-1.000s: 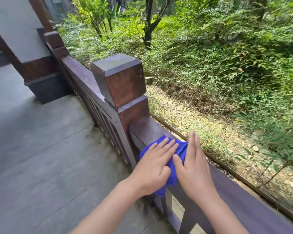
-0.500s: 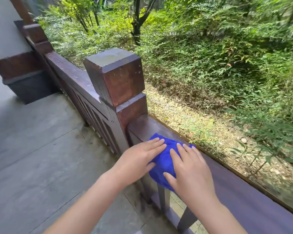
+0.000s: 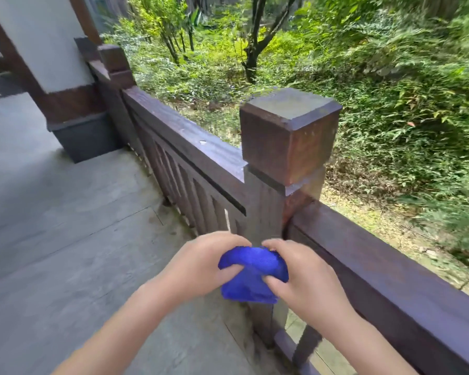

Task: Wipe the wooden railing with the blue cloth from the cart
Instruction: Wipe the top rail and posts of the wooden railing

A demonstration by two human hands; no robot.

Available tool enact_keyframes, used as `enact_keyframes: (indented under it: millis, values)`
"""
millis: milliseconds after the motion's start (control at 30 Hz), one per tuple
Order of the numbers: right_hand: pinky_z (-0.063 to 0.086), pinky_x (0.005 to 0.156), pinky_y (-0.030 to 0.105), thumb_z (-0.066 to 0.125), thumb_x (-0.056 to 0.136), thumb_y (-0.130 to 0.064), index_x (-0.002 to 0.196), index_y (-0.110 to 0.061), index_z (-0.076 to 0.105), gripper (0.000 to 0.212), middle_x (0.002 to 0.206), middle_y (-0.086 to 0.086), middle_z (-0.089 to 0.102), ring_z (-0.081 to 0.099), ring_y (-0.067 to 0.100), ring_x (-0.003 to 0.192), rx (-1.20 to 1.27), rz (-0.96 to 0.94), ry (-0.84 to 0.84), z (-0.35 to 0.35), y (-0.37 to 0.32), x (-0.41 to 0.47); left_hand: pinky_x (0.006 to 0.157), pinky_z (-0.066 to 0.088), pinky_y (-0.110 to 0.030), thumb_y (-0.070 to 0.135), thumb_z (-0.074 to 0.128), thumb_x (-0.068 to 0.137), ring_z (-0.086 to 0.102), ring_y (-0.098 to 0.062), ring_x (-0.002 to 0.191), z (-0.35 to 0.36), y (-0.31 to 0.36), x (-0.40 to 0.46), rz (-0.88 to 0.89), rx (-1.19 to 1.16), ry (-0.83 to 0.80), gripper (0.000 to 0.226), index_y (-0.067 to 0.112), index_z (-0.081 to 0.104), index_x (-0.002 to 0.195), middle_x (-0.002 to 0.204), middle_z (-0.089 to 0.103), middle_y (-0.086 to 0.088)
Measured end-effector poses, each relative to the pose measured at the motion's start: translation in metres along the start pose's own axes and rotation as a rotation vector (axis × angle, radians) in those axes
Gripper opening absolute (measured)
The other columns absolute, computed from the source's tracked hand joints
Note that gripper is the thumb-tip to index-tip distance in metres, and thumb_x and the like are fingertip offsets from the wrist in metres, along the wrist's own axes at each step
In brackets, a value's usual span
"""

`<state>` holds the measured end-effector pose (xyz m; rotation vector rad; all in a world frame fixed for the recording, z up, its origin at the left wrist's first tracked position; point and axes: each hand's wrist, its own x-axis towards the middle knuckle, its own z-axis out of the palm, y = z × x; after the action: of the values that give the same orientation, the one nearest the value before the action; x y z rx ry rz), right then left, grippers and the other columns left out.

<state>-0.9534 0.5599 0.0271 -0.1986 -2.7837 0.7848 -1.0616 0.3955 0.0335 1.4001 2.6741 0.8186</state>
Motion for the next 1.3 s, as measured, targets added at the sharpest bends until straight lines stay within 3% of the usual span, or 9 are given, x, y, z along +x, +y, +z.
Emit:
enact_keyframes:
  millis: [133, 233, 467, 800, 933, 1033, 1167, 1233, 1300]
  values:
    - [0.049, 0.075, 0.035, 0.061, 0.069, -0.027, 0.099, -0.033, 0.049, 0.034, 0.097, -0.011, 0.064, 0.057, 0.014, 0.093, 0.106, -0.001, -0.051, 0.023, -0.046, 0.049, 0.08, 0.047, -0.022, 0.018, 0.06, 0.075, 0.058, -0.007, 0.093, -0.046, -0.049, -0.006, -0.035, 0.02, 0.014, 0.031, 0.025, 0.062, 0.105, 0.098, 0.067, 0.011]
    - [0.049, 0.071, 0.034, 0.062, 0.067, -0.026, 0.091, -0.033, 0.051, 0.027, 0.089, -0.012, 0.062, 0.054, 0.011, 0.084, 0.121, -0.034, -0.034, 0.034, -0.079, 0.084, 0.081, 0.051, -0.034, 0.021, 0.057, 0.073, 0.058, -0.007, 0.093, -0.084, -0.081, -0.003, -0.053, 0.02, 0.024, 0.031, 0.028, 0.061, 0.103, 0.098, 0.067, 0.012]
    - [0.047, 0.073, 0.031, 0.065, 0.068, -0.023, 0.091, -0.03, 0.059, 0.025, 0.091, -0.009, 0.06, 0.053, 0.01, 0.086, 0.114, -0.038, 0.041, 0.049, -0.128, 0.151, 0.087, 0.051, -0.039, 0.03, 0.054, 0.07, 0.058, -0.008, 0.099, -0.143, -0.142, 0.026, -0.05, 0.049, -0.003, 0.034, 0.032, 0.061, 0.103, 0.103, 0.067, 0.012]
    - [0.046, 0.073, 0.028, 0.062, 0.069, -0.018, 0.093, -0.031, 0.058, 0.027, 0.091, -0.017, 0.058, 0.053, 0.008, 0.089, -0.003, 0.095, 0.194, 0.058, -0.12, 0.199, 0.088, 0.049, -0.038, 0.018, 0.06, 0.076, 0.056, -0.008, 0.101, -0.142, -0.184, 0.103, 0.143, -0.055, -0.067, 0.031, 0.024, 0.062, 0.106, 0.103, 0.065, 0.008]
    - [0.039, 0.077, 0.024, 0.064, 0.07, -0.013, 0.096, -0.024, 0.062, 0.029, 0.094, -0.01, 0.06, 0.054, 0.012, 0.093, -0.043, 0.179, 0.275, 0.054, -0.103, 0.229, 0.088, 0.048, -0.038, 0.018, 0.061, 0.077, 0.056, -0.013, 0.1, -0.134, -0.194, 0.156, 0.224, -0.086, -0.102, 0.032, 0.024, 0.062, 0.108, 0.101, 0.066, 0.004]
    - [0.035, 0.074, 0.021, 0.064, 0.07, -0.009, 0.097, -0.023, 0.061, 0.03, 0.094, -0.008, 0.06, 0.053, 0.014, 0.091, -0.077, 0.247, 0.347, 0.049, -0.096, 0.252, 0.088, 0.046, -0.032, 0.015, 0.063, 0.077, 0.058, -0.015, 0.098, -0.131, -0.199, 0.195, 0.261, -0.122, -0.138, 0.033, 0.021, 0.064, 0.109, 0.102, 0.068, 0.0]
    - [0.043, 0.075, 0.031, 0.06, 0.072, -0.013, 0.099, -0.022, 0.057, 0.029, 0.095, -0.007, 0.057, 0.053, 0.018, 0.093, -0.145, 0.356, 0.362, 0.048, -0.093, 0.27, 0.074, 0.033, 0.0, 0.017, 0.065, 0.077, 0.053, -0.004, 0.096, -0.125, -0.211, 0.234, 0.346, -0.135, -0.224, 0.032, 0.019, 0.065, 0.109, 0.107, 0.069, 0.001]
    - [0.045, 0.074, 0.033, 0.058, 0.074, -0.016, 0.099, -0.023, 0.057, 0.026, 0.091, -0.01, 0.053, 0.052, 0.018, 0.093, -0.183, 0.412, 0.369, 0.045, -0.094, 0.277, 0.072, 0.033, 0.001, 0.016, 0.064, 0.077, 0.051, -0.003, 0.092, -0.124, -0.213, 0.25, 0.407, -0.168, -0.262, 0.029, 0.019, 0.066, 0.106, 0.102, 0.071, 0.0]
    - [0.046, 0.072, 0.034, 0.056, 0.075, -0.022, 0.099, -0.027, 0.056, 0.024, 0.09, -0.01, 0.053, 0.052, 0.017, 0.091, -0.24, 0.48, 0.36, 0.041, -0.095, 0.28, 0.071, 0.04, -0.011, 0.015, 0.063, 0.076, 0.053, -0.005, 0.086, -0.122, -0.212, 0.263, 0.445, -0.229, -0.324, 0.024, 0.02, 0.068, 0.099, 0.093, 0.072, -0.001]
